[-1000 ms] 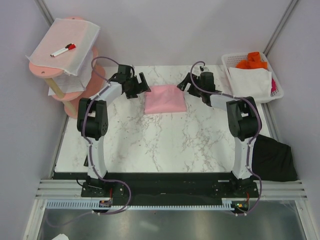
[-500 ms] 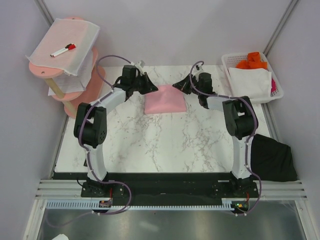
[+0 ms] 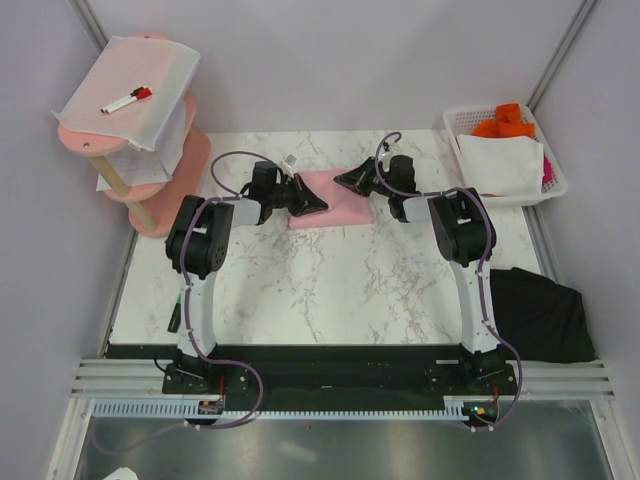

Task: Fold and stack the t-shirts
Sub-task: Smooth out wrinkles on the folded tshirt, then put the neatly folded tshirt into the corner of the board with the right arm

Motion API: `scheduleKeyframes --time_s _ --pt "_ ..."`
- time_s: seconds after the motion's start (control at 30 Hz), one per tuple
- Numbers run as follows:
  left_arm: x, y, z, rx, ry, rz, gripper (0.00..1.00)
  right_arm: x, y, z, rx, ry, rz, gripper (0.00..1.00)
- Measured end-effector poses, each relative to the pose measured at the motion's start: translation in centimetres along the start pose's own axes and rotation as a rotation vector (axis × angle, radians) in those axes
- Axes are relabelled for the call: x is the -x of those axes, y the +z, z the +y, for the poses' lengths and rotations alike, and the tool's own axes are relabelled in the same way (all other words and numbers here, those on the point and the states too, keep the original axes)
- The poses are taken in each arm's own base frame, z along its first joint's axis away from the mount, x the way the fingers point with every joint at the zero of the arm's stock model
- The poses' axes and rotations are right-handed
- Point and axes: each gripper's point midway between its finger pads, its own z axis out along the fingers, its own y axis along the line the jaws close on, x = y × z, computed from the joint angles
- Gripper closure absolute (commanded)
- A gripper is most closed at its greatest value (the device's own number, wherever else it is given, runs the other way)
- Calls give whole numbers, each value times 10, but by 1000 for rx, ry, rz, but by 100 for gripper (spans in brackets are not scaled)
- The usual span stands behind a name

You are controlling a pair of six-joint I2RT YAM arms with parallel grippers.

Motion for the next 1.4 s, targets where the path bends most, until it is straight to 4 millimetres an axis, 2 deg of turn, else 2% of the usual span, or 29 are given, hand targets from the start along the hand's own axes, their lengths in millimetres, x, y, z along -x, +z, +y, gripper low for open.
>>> scheduleKeyframes --time_s 0.13,0.33,0.5,0.67,0.77,0.83,0.9,1.03,1.1,1.17,1.2,1.23,1.27,1.3,1.37,1.4 --pt "-3 0 7 -1 -13 -4 98 0 0 -4 -20 -5 -2 100" --pt "-14 -3 22 21 -38 6 98 -6 -2 -31 -129 3 7 100" --pt "-15 -5 26 25 -43 4 98 -12 -7 -54 -230 3 19 100" --pt "-15 -6 26 27 -33 5 98 -11 -9 -53 -256 -59 24 100" --pt "-18 -13 24 49 -12 5 98 -12 -21 -48 -314 -124 32 100" --pt "-19 -23 18 78 9 0 98 -8 -34 -36 -365 -188 25 96" --pt "-14 -35 4 106 51 -17 98 0 -51 -9 -404 -271 2 94" --pt "3 -60 -49 117 201 -92 96 25 -86 74 -454 -475 -110 92" --pt "3 -67 -76 106 274 -111 93 35 -112 119 -481 -564 -186 87" --pt "-3 -68 -102 93 343 -114 90 39 -143 148 -534 -624 -258 82" --pt "-9 -66 -111 89 370 -105 89 41 -157 154 -564 -640 -284 79" --pt "-19 -61 -119 83 395 -87 87 41 -178 153 -634 -658 -311 78" --pt "-25 -58 -121 86 408 -75 86 40 -191 148 -685 -662 -321 78" --pt "-33 -55 -121 92 414 -55 85 40 -203 140 -745 -668 -322 65" --pt "-53 -46 -119 102 424 -4 81 34 -232 108 -922 -675 -299 55" --pt "-62 -41 -116 112 424 22 76 27 -248 88 -1024 -682 -266 54"
